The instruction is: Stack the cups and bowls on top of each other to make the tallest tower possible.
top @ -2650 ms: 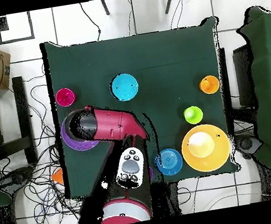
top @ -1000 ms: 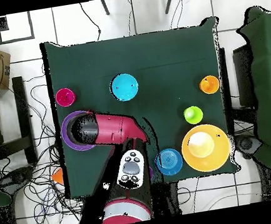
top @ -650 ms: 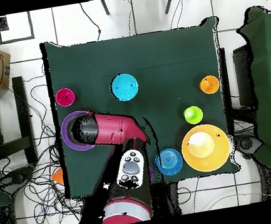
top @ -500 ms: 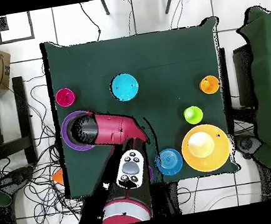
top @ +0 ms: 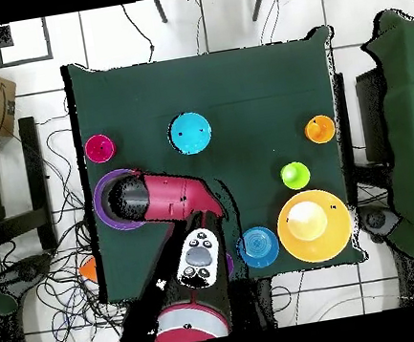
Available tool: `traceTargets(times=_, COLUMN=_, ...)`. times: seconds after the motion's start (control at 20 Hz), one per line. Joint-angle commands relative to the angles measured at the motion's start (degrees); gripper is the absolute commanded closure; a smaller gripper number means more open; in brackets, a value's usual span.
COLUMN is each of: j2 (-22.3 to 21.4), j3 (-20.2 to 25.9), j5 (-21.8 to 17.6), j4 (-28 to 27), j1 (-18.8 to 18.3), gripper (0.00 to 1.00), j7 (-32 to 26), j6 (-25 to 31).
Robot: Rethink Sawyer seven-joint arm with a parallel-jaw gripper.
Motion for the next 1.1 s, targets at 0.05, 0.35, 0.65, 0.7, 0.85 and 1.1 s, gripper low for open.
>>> traceTargets(times=0.05, j2=2.4, j3=5.3, j5=-4.3, j4=0.7, j1=0.5, gripper=0.0, j7=3.0, j6=-3.9)
traceTargets(times=0.35, j2=2.4, j3=5.2, j5=-4.6, j4=0.3, j1=0.5, gripper=0.0, j7=3.1, j6=-3.6)
traceTargets(times=0.65, j2=2.4, j3=5.5, j5=-4.7, j4=0.5, j1=0.2, gripper=0.0, j7=3.0, j6=-4.1)
traceTargets(times=0.7, j2=2.4, j3=5.4, j5=-4.7, j4=0.5, j1=0.2, gripper=0.0, j7=3.0, j6=-4.1)
traceTargets(times=0.85, j2=2.5, j3=5.4, j5=-4.8, j4=0.5, j1=0.3, gripper=0.0, j7=3.1, j6=-4.5)
traceTargets(times=1.1, j2=2.5, j3=5.7, j5=-4.8, j4=0.8, j1=0.0, gripper=0.0, j7=2.9, j6=-4.9)
